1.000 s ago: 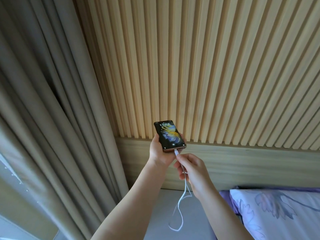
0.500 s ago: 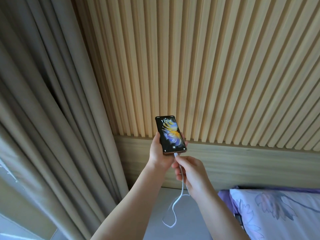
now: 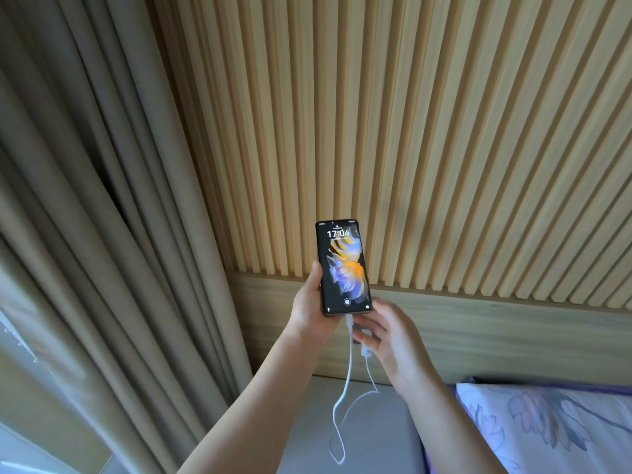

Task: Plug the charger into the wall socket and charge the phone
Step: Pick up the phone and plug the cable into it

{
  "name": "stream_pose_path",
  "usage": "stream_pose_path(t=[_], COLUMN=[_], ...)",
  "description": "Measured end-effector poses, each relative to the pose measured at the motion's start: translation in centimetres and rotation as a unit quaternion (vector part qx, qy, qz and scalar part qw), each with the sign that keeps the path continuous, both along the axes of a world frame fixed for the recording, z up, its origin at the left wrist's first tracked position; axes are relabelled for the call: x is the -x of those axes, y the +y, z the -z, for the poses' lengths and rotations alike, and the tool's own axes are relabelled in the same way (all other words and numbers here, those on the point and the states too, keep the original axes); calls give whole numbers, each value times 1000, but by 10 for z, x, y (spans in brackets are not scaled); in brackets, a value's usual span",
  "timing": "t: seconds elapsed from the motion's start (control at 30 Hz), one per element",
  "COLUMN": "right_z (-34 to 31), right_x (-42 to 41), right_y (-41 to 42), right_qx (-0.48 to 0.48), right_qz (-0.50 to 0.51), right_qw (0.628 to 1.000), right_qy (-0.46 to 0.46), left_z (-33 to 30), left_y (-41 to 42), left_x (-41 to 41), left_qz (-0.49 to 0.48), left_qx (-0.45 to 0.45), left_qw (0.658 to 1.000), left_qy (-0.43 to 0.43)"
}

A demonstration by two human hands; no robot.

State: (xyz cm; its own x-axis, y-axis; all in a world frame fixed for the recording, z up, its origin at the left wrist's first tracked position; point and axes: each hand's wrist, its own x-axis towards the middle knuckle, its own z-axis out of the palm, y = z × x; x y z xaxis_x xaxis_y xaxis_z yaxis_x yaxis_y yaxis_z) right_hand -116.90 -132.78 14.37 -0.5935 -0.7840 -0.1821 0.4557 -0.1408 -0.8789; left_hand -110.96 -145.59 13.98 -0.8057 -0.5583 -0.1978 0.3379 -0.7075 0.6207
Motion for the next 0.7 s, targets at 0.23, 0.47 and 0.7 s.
stream_pose_path(t=[0.23,0.47,0.7], right_z=[-25,-47,-59], right_x=[12,16,25], right_y=[-9,-9,-5], right_qx=[52,115,150], right_qz=[15,31,39], right_qw=[998,992,985], right_qy=[-15,51,71], left_z=[-12,-28,-42], left_y=[5,9,11], left_x=[6,17,31], left_qz=[17,24,3], left_qx=[92,112,142], left_qw=[996,993,989], left_qy=[-12,18,44])
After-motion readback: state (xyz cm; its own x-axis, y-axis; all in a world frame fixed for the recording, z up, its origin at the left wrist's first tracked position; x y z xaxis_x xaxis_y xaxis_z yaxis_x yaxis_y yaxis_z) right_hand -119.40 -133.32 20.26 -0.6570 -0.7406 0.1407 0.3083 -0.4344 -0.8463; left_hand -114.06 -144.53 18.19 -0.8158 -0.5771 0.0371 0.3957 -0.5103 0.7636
